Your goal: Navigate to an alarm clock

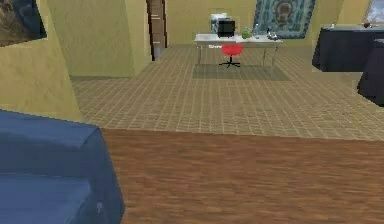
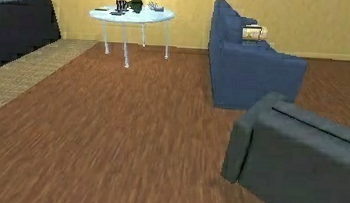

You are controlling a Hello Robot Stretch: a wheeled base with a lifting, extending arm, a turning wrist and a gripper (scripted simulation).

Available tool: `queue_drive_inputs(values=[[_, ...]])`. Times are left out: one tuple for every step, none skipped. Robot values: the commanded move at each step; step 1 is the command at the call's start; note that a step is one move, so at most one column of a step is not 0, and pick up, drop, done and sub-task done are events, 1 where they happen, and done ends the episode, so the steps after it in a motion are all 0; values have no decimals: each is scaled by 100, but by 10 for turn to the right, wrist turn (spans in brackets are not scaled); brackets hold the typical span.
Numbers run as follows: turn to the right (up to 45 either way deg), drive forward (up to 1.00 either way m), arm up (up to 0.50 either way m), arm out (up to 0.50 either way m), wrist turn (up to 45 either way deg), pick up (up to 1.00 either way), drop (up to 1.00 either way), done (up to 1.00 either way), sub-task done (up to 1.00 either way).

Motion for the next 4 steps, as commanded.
queue_drive_inputs(values=[[0,100,0,0,0,0,0,0,0],[-90,0,0,0,0,0,0,0,0],[-30,0,0,0,0,0,0,0,0],[0,25,0,0,0,0,0,0,0]])
